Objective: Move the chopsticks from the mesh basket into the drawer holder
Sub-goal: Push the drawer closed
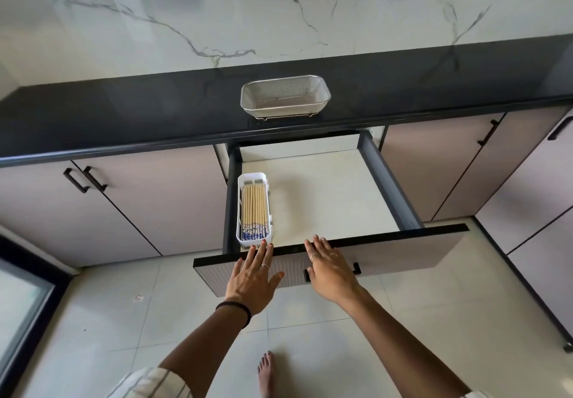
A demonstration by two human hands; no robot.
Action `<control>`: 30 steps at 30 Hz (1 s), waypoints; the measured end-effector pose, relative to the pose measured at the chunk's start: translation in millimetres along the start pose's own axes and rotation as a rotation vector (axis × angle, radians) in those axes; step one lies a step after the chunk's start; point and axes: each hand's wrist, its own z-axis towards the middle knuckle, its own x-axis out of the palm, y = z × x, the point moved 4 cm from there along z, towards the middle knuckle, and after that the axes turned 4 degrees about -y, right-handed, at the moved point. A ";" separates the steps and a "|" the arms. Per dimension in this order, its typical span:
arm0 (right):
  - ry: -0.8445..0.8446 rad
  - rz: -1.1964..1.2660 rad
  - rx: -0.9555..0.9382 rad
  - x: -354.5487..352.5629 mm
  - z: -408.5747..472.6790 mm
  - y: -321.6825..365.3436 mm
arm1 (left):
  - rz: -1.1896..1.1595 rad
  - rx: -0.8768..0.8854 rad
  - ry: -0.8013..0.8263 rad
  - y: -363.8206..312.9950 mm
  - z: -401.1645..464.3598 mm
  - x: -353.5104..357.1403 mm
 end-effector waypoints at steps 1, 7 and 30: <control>-0.002 -0.011 0.008 1.0 -1.7 0.2 | 0.004 -0.003 0.000 -0.7 -2.0 1.4; 0.010 -0.112 0.021 4.8 -6.4 1.9 | 0.046 0.000 0.065 -4.9 -2.5 -0.7; 0.081 -0.071 0.060 4.2 19.2 -0.6 | 0.096 0.005 0.121 1.4 33.1 -10.9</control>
